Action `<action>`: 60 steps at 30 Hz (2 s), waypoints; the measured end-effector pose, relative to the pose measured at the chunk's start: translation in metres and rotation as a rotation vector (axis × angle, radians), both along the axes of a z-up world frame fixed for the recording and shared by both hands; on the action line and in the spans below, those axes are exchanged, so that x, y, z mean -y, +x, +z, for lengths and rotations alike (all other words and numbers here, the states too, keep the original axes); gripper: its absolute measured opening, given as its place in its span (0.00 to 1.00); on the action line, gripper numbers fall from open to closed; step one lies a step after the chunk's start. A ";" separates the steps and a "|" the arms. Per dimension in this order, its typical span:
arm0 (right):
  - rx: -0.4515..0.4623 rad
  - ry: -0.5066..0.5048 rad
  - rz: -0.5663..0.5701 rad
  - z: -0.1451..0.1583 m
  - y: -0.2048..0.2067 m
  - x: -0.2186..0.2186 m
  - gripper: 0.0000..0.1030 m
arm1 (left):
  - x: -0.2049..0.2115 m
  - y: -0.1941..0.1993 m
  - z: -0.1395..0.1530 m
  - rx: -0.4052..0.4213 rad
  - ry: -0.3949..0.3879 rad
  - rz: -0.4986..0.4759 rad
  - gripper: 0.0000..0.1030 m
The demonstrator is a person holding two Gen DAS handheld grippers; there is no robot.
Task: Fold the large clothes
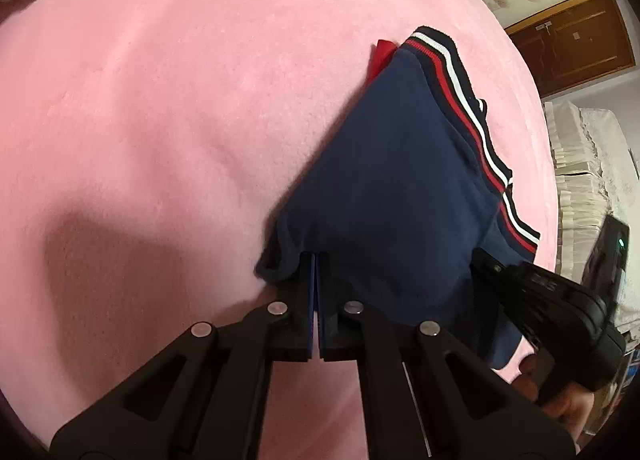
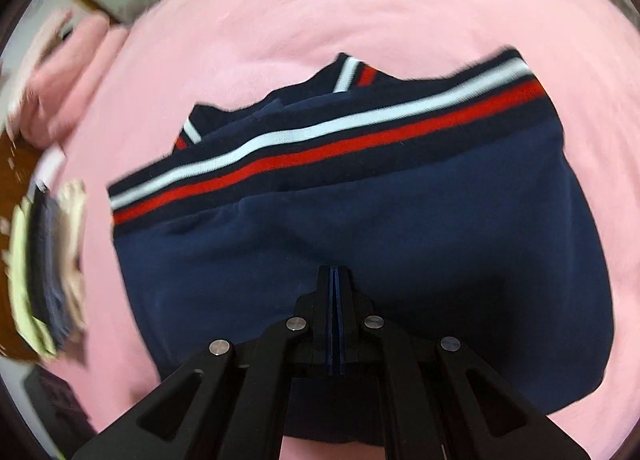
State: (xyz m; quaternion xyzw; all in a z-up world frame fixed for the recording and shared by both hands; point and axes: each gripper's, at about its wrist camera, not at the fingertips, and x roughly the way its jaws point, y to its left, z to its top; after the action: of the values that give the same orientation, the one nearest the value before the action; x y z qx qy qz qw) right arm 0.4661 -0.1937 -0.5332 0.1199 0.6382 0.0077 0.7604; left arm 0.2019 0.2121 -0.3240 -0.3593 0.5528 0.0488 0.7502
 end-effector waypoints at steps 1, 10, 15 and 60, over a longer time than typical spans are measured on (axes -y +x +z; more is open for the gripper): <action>-0.010 -0.031 0.020 -0.002 0.005 -0.006 0.02 | -0.001 -0.003 0.002 -0.009 -0.023 0.011 0.01; -0.046 -0.140 0.112 -0.017 0.032 -0.037 0.02 | 0.004 -0.025 0.025 -0.064 -0.097 0.122 0.27; -0.047 -0.153 0.186 -0.020 0.042 -0.047 0.02 | 0.020 -0.024 0.034 0.020 -0.135 0.124 0.51; -0.017 -0.087 0.211 0.016 0.041 -0.045 0.02 | 0.056 0.048 0.036 0.102 -0.019 0.125 0.15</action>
State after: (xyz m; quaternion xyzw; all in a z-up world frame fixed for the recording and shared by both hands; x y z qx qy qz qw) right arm 0.5073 -0.1487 -0.5169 0.0187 0.6534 0.0590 0.7545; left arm 0.2496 0.1559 -0.2881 -0.4022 0.4906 0.0722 0.7696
